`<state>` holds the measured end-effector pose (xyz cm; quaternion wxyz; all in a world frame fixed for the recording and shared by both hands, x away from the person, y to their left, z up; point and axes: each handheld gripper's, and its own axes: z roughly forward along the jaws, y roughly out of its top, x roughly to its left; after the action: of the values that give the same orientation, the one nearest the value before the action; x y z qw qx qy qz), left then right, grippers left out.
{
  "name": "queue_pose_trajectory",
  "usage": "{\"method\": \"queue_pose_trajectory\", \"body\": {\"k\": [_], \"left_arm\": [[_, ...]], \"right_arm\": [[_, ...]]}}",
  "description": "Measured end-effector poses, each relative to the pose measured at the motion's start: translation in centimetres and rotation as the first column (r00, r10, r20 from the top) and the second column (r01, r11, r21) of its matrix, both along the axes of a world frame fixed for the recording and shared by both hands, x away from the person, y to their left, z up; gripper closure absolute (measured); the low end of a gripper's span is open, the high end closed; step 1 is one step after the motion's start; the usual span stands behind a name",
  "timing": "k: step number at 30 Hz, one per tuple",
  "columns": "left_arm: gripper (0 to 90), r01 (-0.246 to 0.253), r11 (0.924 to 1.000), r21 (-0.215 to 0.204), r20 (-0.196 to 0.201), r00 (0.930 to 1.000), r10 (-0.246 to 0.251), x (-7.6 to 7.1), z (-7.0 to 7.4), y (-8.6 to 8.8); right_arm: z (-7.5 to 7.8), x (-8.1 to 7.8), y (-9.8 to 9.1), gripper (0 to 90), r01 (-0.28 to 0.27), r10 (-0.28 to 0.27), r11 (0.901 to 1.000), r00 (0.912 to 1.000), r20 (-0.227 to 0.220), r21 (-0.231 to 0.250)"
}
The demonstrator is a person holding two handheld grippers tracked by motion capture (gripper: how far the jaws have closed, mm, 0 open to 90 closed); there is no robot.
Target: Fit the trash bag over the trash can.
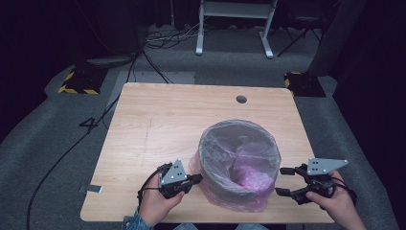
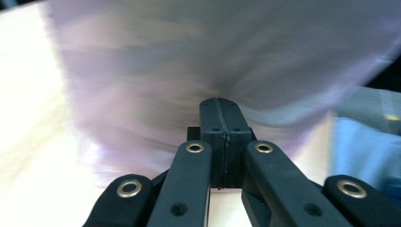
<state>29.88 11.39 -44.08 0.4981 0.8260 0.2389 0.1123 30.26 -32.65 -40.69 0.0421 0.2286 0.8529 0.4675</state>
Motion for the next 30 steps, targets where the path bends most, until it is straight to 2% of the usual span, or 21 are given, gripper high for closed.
{"method": "queue_pose_trajectory", "body": {"k": [4, 5, 8, 9, 12, 15, 16, 17, 18, 20, 21, 22, 24, 26, 28, 30], "left_arm": [[90.0, -0.077, 0.9970, 0.000, 0.008, 0.9970, 0.077, 2.0, 0.3, 0.9], [90.0, -0.078, 0.9969, -0.009, 0.008, 0.9969, 0.078, 2.2, 0.4, 0.9], [90.0, -0.030, 0.9993, -0.020, 0.001, 0.9995, 0.030, 1.9, 0.5, 0.7], [86.1, -0.019, 0.9996, -0.022, -0.006, 0.9998, 0.019, 1.6, 0.4, 0.5], [62.9, -0.016, 0.9999, -0.006, -0.001, 0.9999, 0.016, 0.7, -0.1, 0.5], [45.5, -0.006, 0.9998, -0.017, -0.005, 1.0000, 0.006, -0.1, -0.4, 0.7], [40.2, 0.004, 0.9998, -0.019, -0.013, 0.9999, -0.004, -0.5, -0.6, 0.7], [35.7, 0.023, 0.9997, -0.009, -0.015, 0.9996, -0.024, -0.9, -0.7, 0.6], [32.4, 0.030, 0.9995, -0.003, -0.018, 0.9994, -0.030, -1.2, -0.7, 0.5], [28.1, 0.042, 0.9990, 0.013, -0.011, 0.9990, -0.042, -1.9, -0.8, 0.3], [26.7, 0.045, 0.9989, 0.012, -0.004, 0.9990, -0.045, -2.2, -0.7, 0.2], [25.6, 0.047, 0.9989, 0.007, -0.002, 0.9989, -0.047, -2.3, -0.6, 0.2], [23.6, 0.048, 0.9988, -0.009, 0.003, 0.9988, -0.048, -2.4, -0.4, 0.0], [22.7, 0.051, 0.9986, -0.013, 0.016, 0.9986, -0.050, -2.4, -0.2, -0.1], [21.9, 0.059, 0.9982, -0.014, 0.023, 0.9980, -0.058, -2.5, 0.0, -0.2], [21.4, 0.062, 0.9979, -0.020, 0.023, 0.9978, -0.062, -2.6, 0.0, -0.3]], "right_arm": [[1.0, 0.0, -0.7, 24.6, -0.002, 0.001, 0.9997, 0.9997, 0.024, 0.024], [1.2, 0.1, -0.8, 24.6, 0.001, -0.001, 0.9999, 0.9994, 0.034, 0.017], [1.4, 0.9, -0.8, 24.0, 0.024, -0.024, 0.9997, 0.9981, 0.058, -0.002], [1.2, 1.2, -0.8, 23.7, 0.025, -0.025, 0.9997, 0.9980, 0.059, -0.006], [0.1, 2.8, 0.0, 20.7, 0.024, -0.024, 0.9996, 0.9985, 0.049, -0.012], [-0.8, 3.6, 1.3, 20.7, -0.014, 0.014, 0.9999, 0.9991, 0.040, -0.008], [-1.0, 3.8, 1.7, 22.0, -0.030, 0.030, 0.9995, 0.9987, 0.042, -0.005], [-1.2, 3.9, 2.0, 32.7, -0.048, 0.048, 0.9988, 0.9981, 0.039, -0.004], [-1.2, 3.8, 2.1, 55.9, -0.095, 0.096, 0.9953, 0.9950, 0.030, -0.015], [-1.0, 3.3, 2.2, 74.9, -0.144, 0.144, 0.9896, 0.9895, 0.013, 0.002], [-0.8, 2.8, 2.3, 84.8, -0.167, 0.167, 0.9859, 0.9857, 0.020, 0.001], [-0.7, 2.1, 2.6, 89.2, -0.199, 0.199, 0.9800, 0.9798, 0.020, 0.005], [-0.7, 1.1, 3.2, 90.0, -0.250, 0.249, 0.9680, 0.9683, 0.018, 0.025], [-0.6, -0.2, 4.2, 90.0, -0.295, 0.295, 0.9552, 0.9554, 0.018, 0.023], [-0.6, -1.4, 5.6, 90.0, -0.350, 0.350, 0.9359, 0.9366, 0.016, 0.036], [-0.6, -2.2, 6.6, 88.6, -0.382, 0.382, 0.9237, 0.9242, 0.018, 0.029]]}}
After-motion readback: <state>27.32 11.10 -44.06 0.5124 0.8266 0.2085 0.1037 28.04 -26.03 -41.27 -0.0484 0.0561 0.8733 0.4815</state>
